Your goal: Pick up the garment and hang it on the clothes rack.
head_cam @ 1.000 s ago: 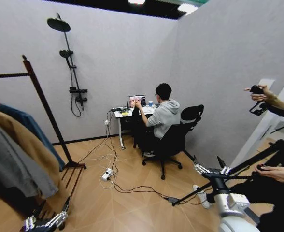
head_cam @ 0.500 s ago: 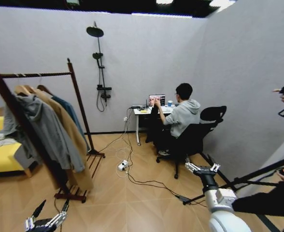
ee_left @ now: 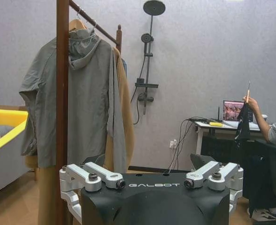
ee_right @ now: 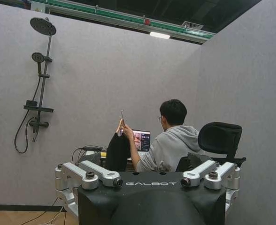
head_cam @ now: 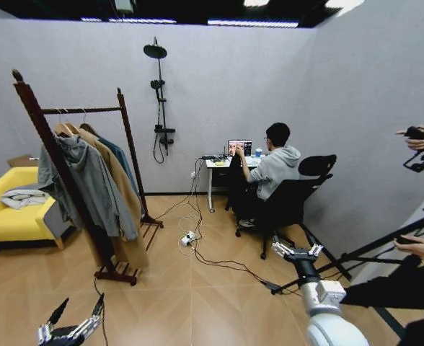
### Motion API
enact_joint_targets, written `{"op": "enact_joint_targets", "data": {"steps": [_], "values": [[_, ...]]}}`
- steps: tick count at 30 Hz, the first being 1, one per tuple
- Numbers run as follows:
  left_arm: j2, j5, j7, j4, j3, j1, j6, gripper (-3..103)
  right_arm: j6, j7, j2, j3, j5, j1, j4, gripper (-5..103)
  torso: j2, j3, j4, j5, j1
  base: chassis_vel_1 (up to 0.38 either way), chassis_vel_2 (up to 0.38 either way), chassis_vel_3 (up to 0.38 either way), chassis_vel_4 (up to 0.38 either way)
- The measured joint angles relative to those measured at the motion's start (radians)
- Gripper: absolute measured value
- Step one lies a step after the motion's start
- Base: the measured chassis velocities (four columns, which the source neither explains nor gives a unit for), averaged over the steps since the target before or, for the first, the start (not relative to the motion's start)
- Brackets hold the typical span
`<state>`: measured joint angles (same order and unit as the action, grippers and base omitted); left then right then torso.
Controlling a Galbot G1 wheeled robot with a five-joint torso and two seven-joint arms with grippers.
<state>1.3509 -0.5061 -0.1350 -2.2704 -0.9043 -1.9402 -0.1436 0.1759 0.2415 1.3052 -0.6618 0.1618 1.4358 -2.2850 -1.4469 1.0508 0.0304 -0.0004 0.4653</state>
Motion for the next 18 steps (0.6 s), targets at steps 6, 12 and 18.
{"op": "enact_joint_targets", "data": {"steps": [6,12,18], "values": [[0.000,0.000,0.000,0.000,0.000,0.000,0.000,100,0.008,0.001,0.007,0.024,-0.014,-0.014,0.008,100,0.000,0.000,0.0002,0.0003,0.000,0.125,-0.187,-0.192,0.133],[0.000,0.000,0.000,0.000,0.000,0.000,0.000,100,0.010,0.002,0.011,0.051,-0.023,-0.030,0.018,100,0.000,0.000,0.0004,0.0001,0.000,0.109,-0.207,-0.183,0.104],[0.000,0.000,0.000,0.000,0.000,0.000,0.000,100,0.006,0.001,0.011,0.057,-0.016,-0.033,0.025,100,0.000,0.000,0.0002,0.0005,-0.001,0.060,-0.069,-0.068,0.070]]}}
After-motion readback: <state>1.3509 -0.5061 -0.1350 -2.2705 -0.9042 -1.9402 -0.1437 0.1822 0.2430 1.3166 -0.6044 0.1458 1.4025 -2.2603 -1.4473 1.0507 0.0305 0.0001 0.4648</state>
